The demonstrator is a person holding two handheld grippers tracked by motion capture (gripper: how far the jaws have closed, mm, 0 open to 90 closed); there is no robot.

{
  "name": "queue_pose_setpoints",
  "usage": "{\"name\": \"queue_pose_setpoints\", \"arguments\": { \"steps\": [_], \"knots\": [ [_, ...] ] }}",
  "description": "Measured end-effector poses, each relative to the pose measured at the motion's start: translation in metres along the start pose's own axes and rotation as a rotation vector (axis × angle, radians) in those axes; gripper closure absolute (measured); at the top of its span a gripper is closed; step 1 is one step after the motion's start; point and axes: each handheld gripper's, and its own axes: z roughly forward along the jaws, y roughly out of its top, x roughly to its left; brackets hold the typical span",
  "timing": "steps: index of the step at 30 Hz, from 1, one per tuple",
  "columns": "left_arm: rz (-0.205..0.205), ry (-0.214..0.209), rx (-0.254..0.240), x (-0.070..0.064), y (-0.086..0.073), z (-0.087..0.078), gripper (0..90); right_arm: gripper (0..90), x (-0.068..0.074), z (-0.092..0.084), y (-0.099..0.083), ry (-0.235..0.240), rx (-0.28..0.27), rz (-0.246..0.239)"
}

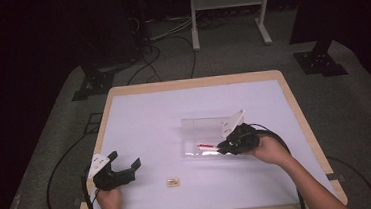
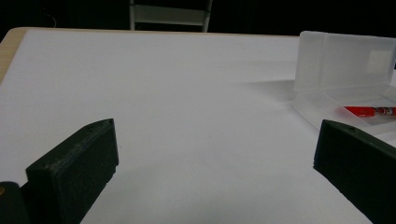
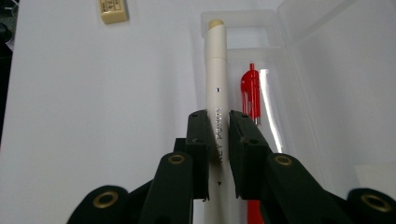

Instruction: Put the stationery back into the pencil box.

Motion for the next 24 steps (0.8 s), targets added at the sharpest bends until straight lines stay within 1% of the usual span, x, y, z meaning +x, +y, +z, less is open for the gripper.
{"name": "queue_pose_setpoints", "arguments": {
  "steps": [8, 18, 24],
  "knots": [
    [-0.003, -0.004, -0.003, 0.0, 0.0, -0.001, 0.0, 78.0, -0.007, 0.005, 0.001, -0.006, 0.017, 0.003],
    [-0.005, -0.002, -0.003, 0.001, 0.0, -0.001, 0.0, 78.0, -0.014, 0.019, -0.001, 0.007, 0.051, 0.006],
    [-0.008, -0.005, -0.004, 0.001, 0.0, -0.001, 0.0, 78.0, -0.016, 0.023, -0.001, 0.01, 0.06, 0.004]
  ]
}}
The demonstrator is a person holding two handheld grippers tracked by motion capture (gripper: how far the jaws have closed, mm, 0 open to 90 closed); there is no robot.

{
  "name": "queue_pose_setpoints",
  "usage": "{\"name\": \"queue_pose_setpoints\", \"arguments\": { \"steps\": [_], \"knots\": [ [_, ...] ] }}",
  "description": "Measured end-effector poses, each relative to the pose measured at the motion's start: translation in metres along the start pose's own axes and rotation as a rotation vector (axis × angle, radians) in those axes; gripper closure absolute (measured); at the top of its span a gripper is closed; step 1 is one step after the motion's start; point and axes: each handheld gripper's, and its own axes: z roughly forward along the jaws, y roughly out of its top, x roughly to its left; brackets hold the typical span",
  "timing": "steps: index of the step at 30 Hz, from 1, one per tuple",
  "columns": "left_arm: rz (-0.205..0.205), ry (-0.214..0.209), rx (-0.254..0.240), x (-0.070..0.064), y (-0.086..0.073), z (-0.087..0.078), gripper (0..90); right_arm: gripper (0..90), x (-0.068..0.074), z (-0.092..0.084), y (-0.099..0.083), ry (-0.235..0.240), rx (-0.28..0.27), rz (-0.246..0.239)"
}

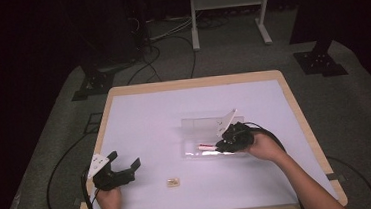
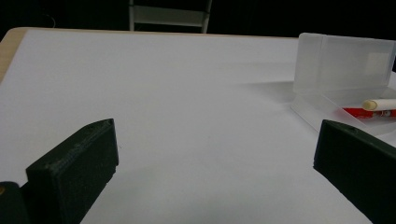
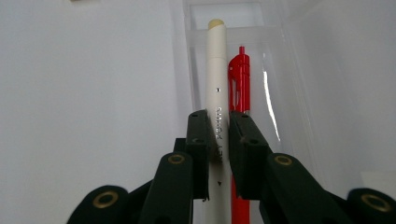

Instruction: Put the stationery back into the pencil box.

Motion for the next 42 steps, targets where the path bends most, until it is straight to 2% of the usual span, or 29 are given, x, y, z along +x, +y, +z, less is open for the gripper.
{"name": "queue_pose_setpoints", "arguments": {
  "steps": [18, 42],
  "knots": [
    [-0.003, -0.001, 0.0, 0.0, 0.0, 0.0, 0.0, 77.9, -0.005, 0.012, 0.0, 0.013, 0.024, 0.008],
    [-0.004, -0.002, -0.001, 0.001, 0.0, 0.0, 0.0, 77.6, -0.011, 0.018, -0.002, 0.014, 0.036, 0.025]
  ]
}}
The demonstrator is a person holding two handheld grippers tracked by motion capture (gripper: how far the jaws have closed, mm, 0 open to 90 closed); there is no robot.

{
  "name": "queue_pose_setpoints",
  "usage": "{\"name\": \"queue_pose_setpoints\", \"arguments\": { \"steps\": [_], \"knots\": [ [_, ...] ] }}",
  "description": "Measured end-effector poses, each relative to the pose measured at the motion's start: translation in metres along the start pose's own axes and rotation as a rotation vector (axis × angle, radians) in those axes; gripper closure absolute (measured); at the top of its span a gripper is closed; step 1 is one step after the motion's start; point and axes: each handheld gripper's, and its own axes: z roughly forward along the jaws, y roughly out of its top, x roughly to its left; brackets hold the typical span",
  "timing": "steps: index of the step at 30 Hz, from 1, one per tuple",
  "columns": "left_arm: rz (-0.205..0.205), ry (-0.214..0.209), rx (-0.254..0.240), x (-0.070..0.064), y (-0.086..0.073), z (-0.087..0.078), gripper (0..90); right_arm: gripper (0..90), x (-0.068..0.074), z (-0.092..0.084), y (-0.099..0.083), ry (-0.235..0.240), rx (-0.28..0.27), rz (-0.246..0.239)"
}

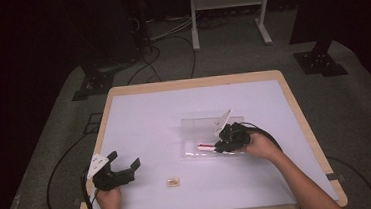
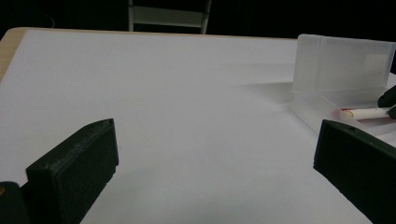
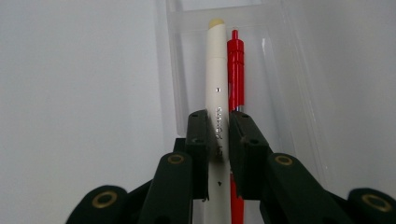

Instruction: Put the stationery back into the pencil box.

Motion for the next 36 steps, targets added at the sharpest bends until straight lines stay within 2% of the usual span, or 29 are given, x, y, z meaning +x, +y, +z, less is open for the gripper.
{"name": "queue_pose_setpoints", "arguments": {
  "steps": [15, 23, 36],
  "knots": [
    [-0.002, -0.001, -0.001, 0.0, 0.0, 0.0, 0.0, 76.9, -0.001, 0.0, 0.0, -0.004, -0.004, 0.002],
    [0.0, -0.001, 0.0, 0.0, 0.0, 0.0, 0.0, 72.9, -0.001, 0.0, 0.0, -0.005, -0.006, 0.008],
    [0.002, 0.001, 0.002, 0.0, 0.0, 0.0, 0.0, 68.6, 0.004, -0.015, 0.001, -0.021, -0.062, 0.02]
  ]
}}
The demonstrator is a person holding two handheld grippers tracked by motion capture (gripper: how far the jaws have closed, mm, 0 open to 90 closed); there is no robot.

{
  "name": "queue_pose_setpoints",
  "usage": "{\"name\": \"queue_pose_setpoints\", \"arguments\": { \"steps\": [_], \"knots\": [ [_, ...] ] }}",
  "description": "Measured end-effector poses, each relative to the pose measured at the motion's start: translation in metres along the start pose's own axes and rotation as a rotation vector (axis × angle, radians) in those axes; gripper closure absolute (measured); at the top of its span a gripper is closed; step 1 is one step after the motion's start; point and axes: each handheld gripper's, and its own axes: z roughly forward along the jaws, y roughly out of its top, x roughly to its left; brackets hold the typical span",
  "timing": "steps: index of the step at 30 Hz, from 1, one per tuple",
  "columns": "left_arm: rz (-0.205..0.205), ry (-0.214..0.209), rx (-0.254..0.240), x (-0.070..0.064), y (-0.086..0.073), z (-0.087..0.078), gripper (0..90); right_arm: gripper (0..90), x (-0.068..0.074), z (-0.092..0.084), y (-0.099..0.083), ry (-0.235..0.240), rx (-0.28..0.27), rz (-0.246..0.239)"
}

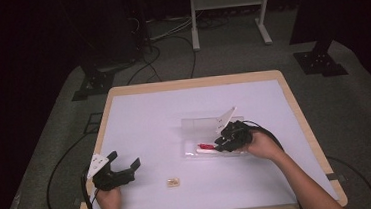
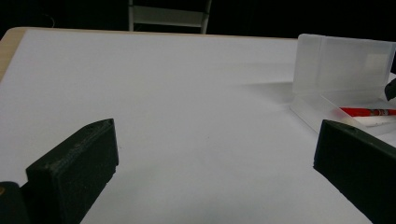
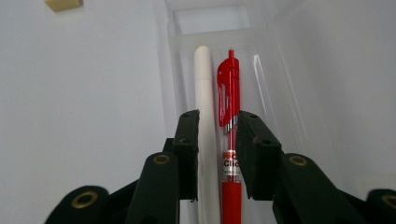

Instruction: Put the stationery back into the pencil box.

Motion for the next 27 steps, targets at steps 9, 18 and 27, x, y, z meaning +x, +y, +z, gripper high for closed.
{"name": "queue_pose_setpoints", "arguments": {
  "steps": [9, 18, 27],
  "knots": [
    [0.005, 0.004, 0.002, -0.001, 0.0, 0.001, 0.0, 64.1, 0.015, -0.011, 0.008, 0.009, -0.055, -0.023],
    [0.004, 0.004, 0.003, 0.0, 0.0, 0.0, 0.0, 60.1, 0.027, -0.012, 0.017, 0.028, -0.072, -0.044],
    [0.004, 0.004, 0.003, 0.0, 0.0, 0.0, 0.0, 55.7, 0.038, -0.01, 0.025, 0.048, -0.079, -0.06]
  ]
}}
